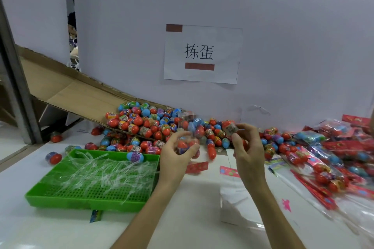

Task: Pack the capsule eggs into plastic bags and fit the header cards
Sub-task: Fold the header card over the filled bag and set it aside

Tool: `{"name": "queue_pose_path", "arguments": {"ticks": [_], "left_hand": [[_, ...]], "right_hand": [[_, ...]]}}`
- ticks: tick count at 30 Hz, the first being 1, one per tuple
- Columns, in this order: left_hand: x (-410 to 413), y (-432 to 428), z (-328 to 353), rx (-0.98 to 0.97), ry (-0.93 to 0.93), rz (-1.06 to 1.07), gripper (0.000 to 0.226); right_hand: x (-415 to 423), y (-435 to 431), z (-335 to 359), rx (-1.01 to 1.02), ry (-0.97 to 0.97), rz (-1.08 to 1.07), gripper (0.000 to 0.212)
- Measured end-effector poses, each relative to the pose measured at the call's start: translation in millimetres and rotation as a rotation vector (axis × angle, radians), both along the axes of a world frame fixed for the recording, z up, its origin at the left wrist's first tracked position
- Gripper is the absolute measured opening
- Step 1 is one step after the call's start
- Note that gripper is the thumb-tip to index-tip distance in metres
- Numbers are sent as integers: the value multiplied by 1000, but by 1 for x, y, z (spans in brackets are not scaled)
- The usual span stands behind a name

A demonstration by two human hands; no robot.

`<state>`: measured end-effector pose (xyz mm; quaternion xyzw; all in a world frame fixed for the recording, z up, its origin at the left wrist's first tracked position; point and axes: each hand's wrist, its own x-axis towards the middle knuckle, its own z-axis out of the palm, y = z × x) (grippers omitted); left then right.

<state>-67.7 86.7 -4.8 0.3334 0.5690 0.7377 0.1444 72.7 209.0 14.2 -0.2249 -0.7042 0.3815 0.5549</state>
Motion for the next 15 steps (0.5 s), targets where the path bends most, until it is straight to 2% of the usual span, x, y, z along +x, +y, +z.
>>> {"name": "queue_pose_path", "arguments": {"ticks": [5,9,15], "left_hand": [[5,-3,-6,-173,354,127,42],[9,-4,-5,-247,579,161,44],[14,-6,-4,-237,733,183,52]], "right_hand": [[0,-8,5,38,33,50,27],[3,-12,9,66,81,-11,26],[0,-20,9,205,0,9,31]]}}
